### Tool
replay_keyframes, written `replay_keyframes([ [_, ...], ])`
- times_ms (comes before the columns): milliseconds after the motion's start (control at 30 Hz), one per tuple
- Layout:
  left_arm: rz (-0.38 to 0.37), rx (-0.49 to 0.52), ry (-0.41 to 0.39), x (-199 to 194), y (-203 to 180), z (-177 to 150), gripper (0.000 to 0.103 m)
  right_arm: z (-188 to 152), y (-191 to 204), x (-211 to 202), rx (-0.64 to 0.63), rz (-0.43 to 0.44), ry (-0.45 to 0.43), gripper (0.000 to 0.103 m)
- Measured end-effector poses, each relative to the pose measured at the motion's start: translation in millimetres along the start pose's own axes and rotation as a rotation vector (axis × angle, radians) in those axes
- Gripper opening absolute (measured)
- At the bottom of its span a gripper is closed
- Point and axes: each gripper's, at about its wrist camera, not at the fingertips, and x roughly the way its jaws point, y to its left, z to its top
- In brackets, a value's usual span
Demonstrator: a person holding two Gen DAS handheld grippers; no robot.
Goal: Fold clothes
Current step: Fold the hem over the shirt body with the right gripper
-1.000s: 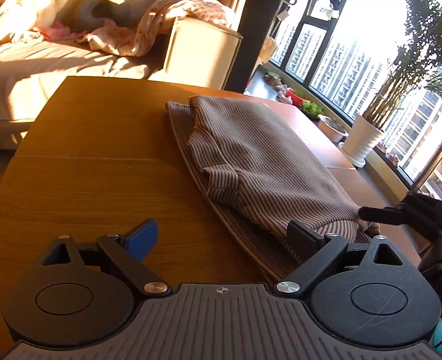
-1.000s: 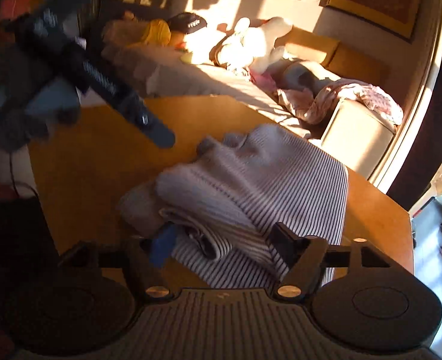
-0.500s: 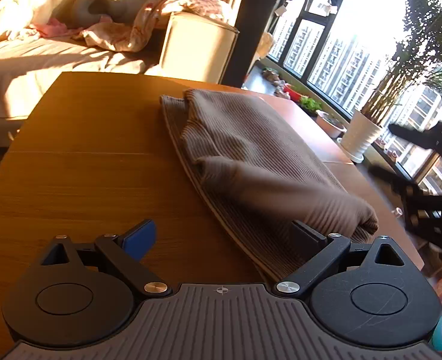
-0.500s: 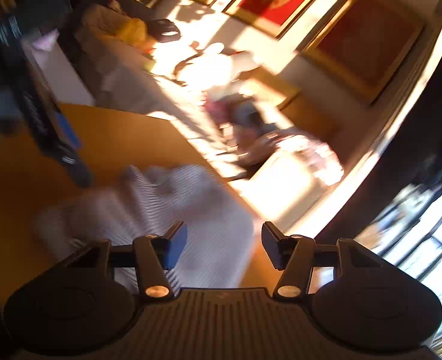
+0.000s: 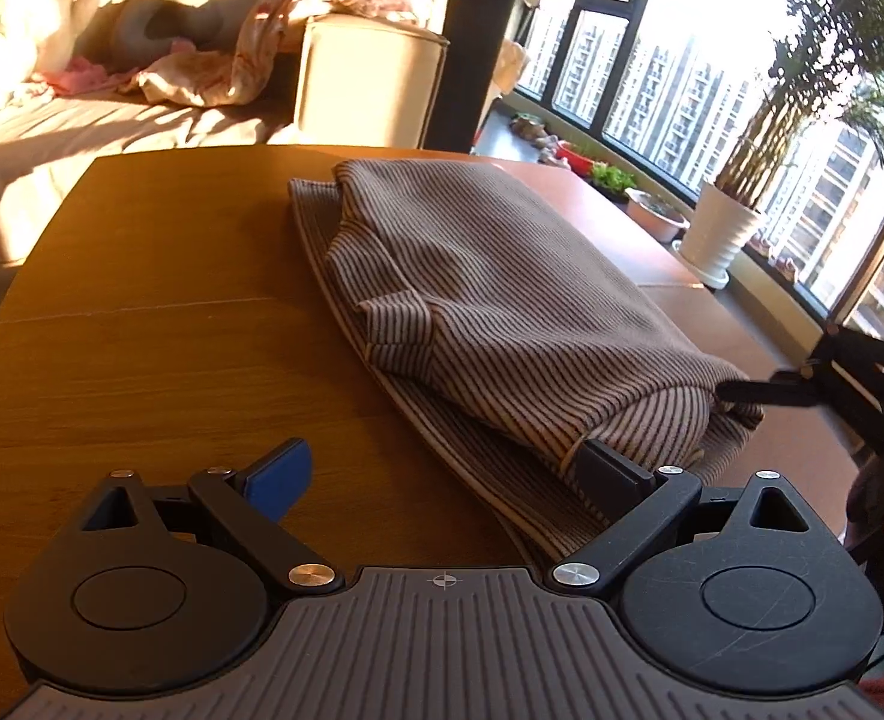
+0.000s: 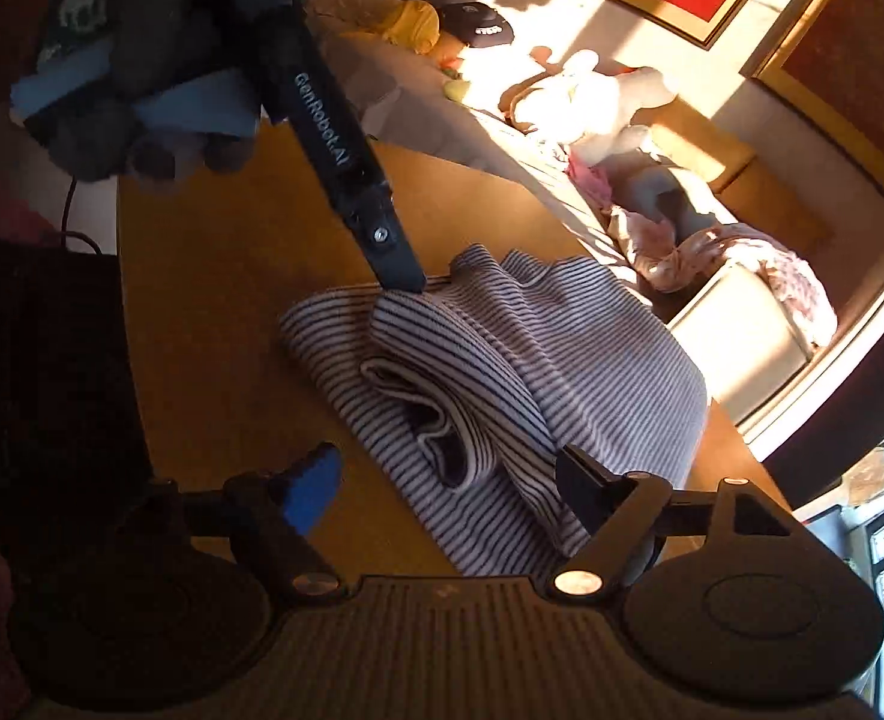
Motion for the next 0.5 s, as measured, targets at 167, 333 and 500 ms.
replay_keyframes([
  [167,-0.006,0.020,-0.019,-2.7,-2.9,1.0,0.099,7.9,-28.6,16.1,0.223,0.081,0.034,0.061],
  [333,-0.031,0.081,-0.038,-11.8,-11.3,-1.8,0.100,-8.2,-89.2,27.6,0.683,0.232,0.044,0.055],
  [500,-0.068,0.185,-0.044,-16.6,-26.2,-8.6,0.102,-13.1,-92.6,28.1,0.742,0.259,0.050,0.056],
])
